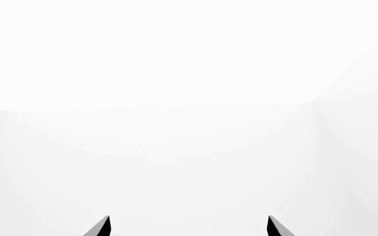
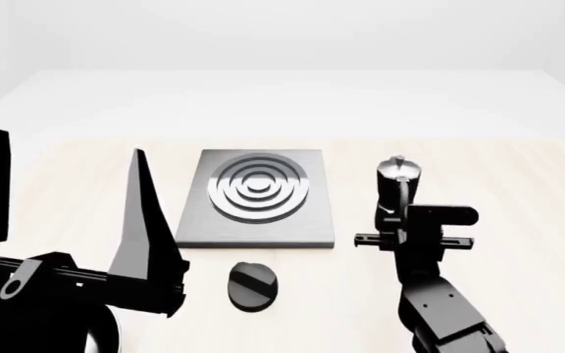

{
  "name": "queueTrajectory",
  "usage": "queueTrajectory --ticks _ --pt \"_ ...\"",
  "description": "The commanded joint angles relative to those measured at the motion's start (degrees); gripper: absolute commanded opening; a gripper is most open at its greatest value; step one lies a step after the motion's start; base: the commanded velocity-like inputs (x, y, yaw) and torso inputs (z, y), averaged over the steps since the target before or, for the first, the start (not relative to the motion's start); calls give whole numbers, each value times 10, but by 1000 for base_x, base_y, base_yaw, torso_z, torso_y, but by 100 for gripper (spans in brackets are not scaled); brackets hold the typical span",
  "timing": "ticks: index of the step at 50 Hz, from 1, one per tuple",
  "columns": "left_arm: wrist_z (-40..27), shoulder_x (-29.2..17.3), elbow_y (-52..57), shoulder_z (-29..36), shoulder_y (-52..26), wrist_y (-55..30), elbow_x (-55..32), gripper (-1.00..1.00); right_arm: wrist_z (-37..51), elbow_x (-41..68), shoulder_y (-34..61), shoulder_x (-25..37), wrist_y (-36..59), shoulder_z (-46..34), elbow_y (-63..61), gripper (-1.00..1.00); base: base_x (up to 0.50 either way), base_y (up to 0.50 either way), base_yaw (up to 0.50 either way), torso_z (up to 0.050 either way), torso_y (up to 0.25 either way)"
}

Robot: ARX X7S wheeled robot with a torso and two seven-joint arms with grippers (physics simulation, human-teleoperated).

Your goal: Turn on the stove and put the moka pot on it.

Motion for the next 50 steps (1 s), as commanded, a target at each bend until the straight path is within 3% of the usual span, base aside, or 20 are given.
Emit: queueTrajectory --ticks 1,16,33,42,50 --pt "0 0 -3 -1 2 6 -2 100 12 -35 46 -2 31 -2 -33 -100 0 0 0 0 10" --pt "-3 -1 0 0 1 1 -3 100 -5 -63 91 -20 -33 3 -6 -100 0 0 0 0 1" --pt "-1 -1 -17 -1 11 27 -1 100 -64 -96 170 -125 -153 0 208 -100 0 0 0 0 1" --pt "-1 -2 -22 -1 14 32 -3 100 -92 -109 232 -208 -225 3 398 -100 0 0 0 0 1" --pt "-1 -4 -27 -4 22 42 -2 100 -77 -46 248 -218 -216 -64 388 -100 0 0 0 0 1"
